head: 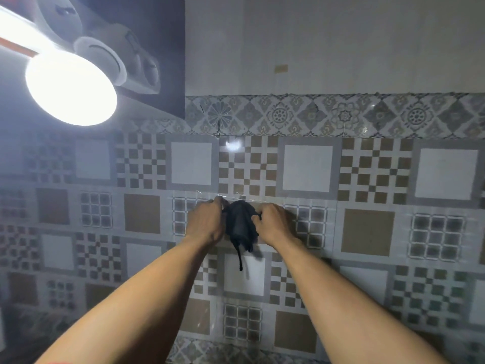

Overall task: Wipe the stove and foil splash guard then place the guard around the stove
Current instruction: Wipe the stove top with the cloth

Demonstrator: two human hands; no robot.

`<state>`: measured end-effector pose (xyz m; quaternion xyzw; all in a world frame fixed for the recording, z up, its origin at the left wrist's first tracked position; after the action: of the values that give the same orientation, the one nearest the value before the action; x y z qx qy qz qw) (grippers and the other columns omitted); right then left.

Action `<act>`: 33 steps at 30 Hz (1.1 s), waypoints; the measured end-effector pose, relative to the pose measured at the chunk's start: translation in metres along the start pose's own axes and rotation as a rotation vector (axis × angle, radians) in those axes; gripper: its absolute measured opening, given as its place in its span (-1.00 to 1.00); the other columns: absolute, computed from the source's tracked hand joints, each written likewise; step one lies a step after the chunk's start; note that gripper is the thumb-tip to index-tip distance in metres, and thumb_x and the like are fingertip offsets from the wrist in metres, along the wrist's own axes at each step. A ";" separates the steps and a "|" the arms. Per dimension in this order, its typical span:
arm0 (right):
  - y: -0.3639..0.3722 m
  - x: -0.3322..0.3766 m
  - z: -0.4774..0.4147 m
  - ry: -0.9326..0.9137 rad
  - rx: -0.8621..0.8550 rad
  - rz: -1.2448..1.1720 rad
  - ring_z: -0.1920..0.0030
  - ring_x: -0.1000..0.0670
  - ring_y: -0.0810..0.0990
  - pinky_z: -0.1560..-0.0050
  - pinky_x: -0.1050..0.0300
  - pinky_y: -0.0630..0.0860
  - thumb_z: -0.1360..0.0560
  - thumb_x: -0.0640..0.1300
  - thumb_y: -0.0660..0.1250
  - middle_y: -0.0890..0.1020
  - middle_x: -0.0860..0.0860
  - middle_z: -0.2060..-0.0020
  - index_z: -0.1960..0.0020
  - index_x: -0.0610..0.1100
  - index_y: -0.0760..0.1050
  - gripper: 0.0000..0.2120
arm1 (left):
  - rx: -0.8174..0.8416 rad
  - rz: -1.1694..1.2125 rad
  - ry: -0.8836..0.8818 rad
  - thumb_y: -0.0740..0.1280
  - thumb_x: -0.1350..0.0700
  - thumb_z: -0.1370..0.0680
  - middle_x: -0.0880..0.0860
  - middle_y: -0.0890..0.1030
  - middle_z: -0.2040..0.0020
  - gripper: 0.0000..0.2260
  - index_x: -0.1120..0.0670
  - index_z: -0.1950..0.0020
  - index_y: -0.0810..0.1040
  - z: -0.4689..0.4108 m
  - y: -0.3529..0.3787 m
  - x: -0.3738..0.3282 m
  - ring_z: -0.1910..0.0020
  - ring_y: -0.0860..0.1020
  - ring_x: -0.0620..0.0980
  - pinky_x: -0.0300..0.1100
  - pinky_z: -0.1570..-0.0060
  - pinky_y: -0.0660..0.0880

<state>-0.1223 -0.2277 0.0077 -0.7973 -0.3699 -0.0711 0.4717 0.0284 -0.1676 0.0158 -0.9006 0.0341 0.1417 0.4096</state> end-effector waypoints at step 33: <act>-0.102 -0.094 0.187 0.300 0.384 -0.276 0.30 0.03 0.52 0.15 0.07 0.52 -0.39 0.21 0.49 0.47 0.01 0.32 0.30 -0.14 0.42 -0.54 | 0.869 1.119 -0.579 0.00 -0.08 -0.62 0.10 0.72 0.02 -0.51 0.16 -0.03 0.66 0.182 0.029 -0.128 0.00 0.60 0.07 -0.05 0.00 0.44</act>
<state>-0.3007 -0.0972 -0.0662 -0.6158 -0.4079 -0.1804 0.6495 -0.1402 -0.0574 -0.0826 -0.4343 0.4290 0.5321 0.5867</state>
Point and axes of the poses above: each hand's wrist, its own z-axis away from the middle knuckle, its own y-axis out of the palm, x = y × z, the point moved 7 cm from there along -z, towards the middle knuckle
